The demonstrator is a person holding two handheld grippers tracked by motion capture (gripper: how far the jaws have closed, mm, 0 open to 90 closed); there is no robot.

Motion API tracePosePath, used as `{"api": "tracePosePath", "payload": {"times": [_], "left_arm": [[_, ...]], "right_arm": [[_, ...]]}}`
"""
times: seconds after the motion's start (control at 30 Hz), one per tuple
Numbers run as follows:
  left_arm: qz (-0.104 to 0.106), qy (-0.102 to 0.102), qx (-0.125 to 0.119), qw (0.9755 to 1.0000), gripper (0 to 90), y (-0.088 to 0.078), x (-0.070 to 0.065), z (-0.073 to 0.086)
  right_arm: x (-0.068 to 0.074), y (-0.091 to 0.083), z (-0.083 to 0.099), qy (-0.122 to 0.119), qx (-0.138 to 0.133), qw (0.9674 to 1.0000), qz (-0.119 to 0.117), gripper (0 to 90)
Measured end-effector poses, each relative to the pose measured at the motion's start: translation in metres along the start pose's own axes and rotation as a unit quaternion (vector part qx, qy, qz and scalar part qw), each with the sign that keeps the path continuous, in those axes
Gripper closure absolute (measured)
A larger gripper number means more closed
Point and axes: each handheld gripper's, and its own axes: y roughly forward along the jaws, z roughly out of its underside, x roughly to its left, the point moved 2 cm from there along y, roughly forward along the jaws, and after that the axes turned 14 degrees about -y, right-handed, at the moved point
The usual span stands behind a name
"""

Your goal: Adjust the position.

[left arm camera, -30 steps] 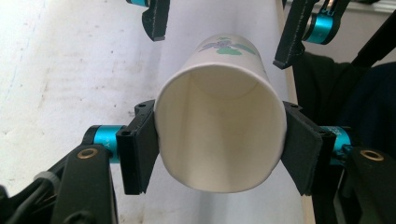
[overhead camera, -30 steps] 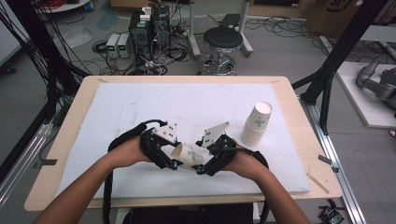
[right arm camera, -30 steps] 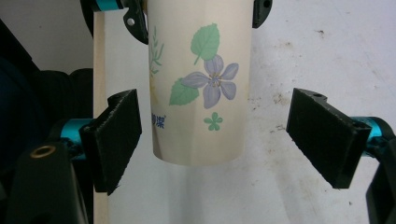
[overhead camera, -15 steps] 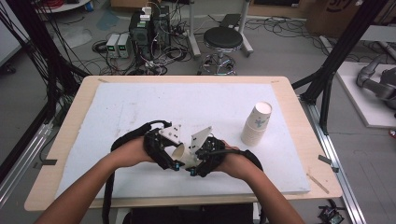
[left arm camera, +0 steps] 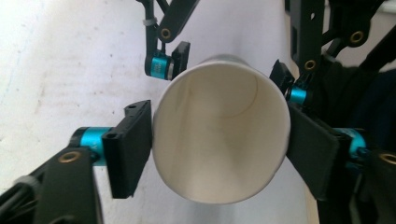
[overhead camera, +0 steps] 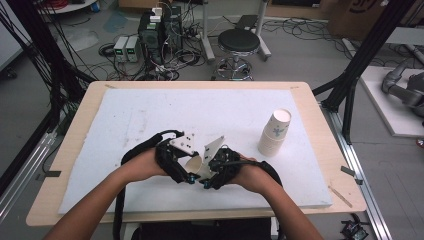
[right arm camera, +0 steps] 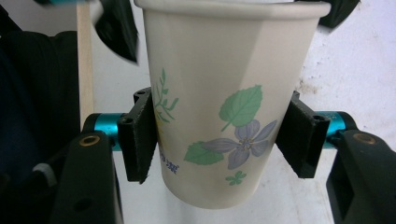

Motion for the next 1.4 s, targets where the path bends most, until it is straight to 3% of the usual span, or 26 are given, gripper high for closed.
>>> {"api": "tracePosePath", "payload": {"times": [0.2, 0.3, 0.5, 0.6, 0.77, 0.9, 0.97, 1.0, 1.07, 1.2, 1.23, 1.27, 1.3, 1.33, 1.4], "left_arm": [[-0.001, -0.027, -0.065, 0.9975, 20.8, -0.014, 0.007, 0.011], [-0.010, -0.043, -0.094, 0.9946, 20.7, -0.020, 0.010, 0.018], [-0.030, -0.087, -0.159, 0.9830, 20.3, -0.030, 0.019, 0.033], [-0.040, -0.103, -0.190, 0.9756, 20.1, -0.034, 0.023, 0.041], [-0.076, -0.134, -0.228, 0.9614, 19.9, -0.035, 0.030, 0.055], [-0.096, -0.156, -0.258, 0.9485, 20.0, -0.035, 0.034, 0.069], [-0.104, -0.164, -0.276, 0.9412, 20.1, -0.036, 0.036, 0.075], [-0.110, -0.170, -0.285, 0.9368, 20.1, -0.036, 0.037, 0.079], [-0.119, -0.176, -0.292, 0.9325, 20.1, -0.036, 0.038, 0.083], [-0.132, -0.177, -0.310, 0.9247, 20.1, -0.034, 0.039, 0.089], [-0.134, -0.175, -0.316, 0.9228, 20.5, -0.034, 0.039, 0.091], [-0.137, -0.176, -0.320, 0.9206, 20.5, -0.034, 0.039, 0.093], [-0.143, -0.175, -0.325, 0.9185, 20.8, -0.034, 0.039, 0.094], [-0.147, -0.177, -0.327, 0.9167, 21.0, -0.033, 0.039, 0.096], [-0.150, -0.177, -0.329, 0.9155, 21.0, -0.033, 0.040, 0.099]], "right_arm": [[-0.002, -0.008, 0.013, 0.022, -0.010, 0.9996, 0.012, 36.7], [-0.002, -0.013, 0.022, 0.037, -0.017, 0.9990, 0.021, 36.5], [0.003, -0.023, 0.044, 0.060, -0.047, 0.9958, 0.051, 36.1], [0.007, -0.029, 0.055, 0.070, -0.069, 0.9926, 0.071, 35.8], [0.016, -0.035, 0.074, 0.097, -0.123, 0.9820, 0.106, 35.1], [0.023, -0.034, 0.085, 0.113, -0.142, 0.9755, 0.124, 35.0], [0.026, -0.034, 0.092, 0.124, -0.159, 0.9688, 0.144, 34.7], [0.029, -0.034, 0.097, 0.134, -0.174, 0.9624, 0.160, 34.8], [0.030, -0.033, 0.098, 0.135, -0.175, 0.9608, 0.167, 34.8], [0.030, -0.033, 0.104, 0.146, -0.187, 0.9531, 0.189, 34.7], [0.030, -0.034, 0.105, 0.151, -0.196, 0.9487, 0.197, 34.7], [0.030, -0.034, 0.105, 0.151, -0.196, 0.9487, 0.197, 34.7], [0.030, -0.035, 0.106, 0.154, -0.201, 0.9466, 0.199, 34.6], [0.030, -0.035, 0.107, 0.157, -0.205, 0.9441, 0.205, 34.5], [0.029, -0.035, 0.109, 0.164, -0.213, 0.9405, 0.208, 34.5]]}}
